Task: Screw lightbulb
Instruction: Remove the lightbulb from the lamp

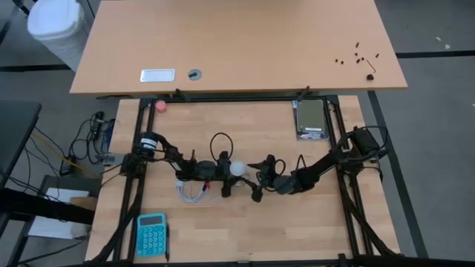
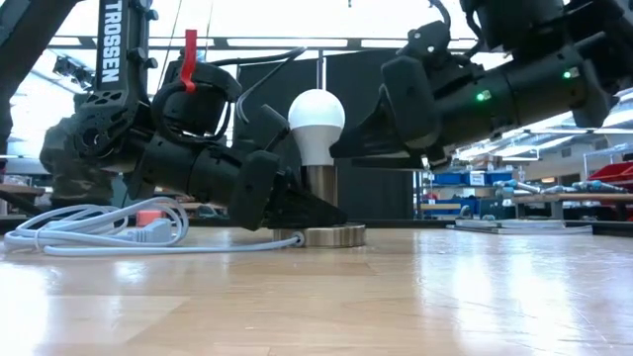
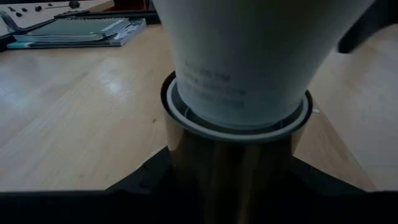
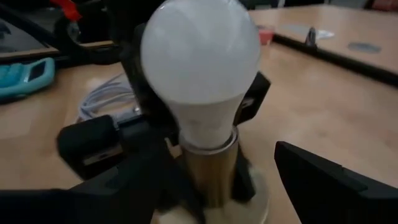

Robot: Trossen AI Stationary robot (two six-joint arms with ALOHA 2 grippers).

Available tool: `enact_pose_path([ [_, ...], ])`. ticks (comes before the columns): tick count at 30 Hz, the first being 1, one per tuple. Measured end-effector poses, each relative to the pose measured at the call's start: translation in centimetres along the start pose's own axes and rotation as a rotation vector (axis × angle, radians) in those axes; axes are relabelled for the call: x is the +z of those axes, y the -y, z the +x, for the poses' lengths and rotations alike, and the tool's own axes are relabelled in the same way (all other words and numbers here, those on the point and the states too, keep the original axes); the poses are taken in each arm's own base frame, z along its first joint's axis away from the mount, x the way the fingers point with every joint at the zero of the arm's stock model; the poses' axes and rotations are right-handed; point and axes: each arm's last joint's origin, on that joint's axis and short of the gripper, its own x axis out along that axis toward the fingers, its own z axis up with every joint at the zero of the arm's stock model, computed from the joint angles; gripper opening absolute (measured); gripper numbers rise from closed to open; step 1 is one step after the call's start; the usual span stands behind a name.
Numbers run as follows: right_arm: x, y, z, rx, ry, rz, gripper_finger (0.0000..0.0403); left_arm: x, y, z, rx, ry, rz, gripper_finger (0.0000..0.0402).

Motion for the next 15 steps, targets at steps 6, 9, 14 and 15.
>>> enact_pose_path([
  [6, 0.05, -0.22, -0.22, -0.012, 0.016, 0.086, 0.0309, 0.01, 0.0, 0.01, 0.003, 0.0, -0.002, 0.0189],
  [9, 0.34, -0.26, -0.2, -0.014, 0.041, 0.11, 0.0309, 0.01, 0.0, 0.0, 0.007, 0.001, -0.002, 0.0189],
  [14, 0.86, -0.55, 0.0, -0.022, 0.06, 0.112, 0.0309, 0.02, -0.01, 0.0, 0.009, 0.001, -0.002, 0.0189],
  [15, 0.78, -0.66, 0.13, -0.023, 0.06, 0.102, 0.0309, 0.02, -0.01, 0.0, 0.011, 0.001, -0.002, 0.0189],
])
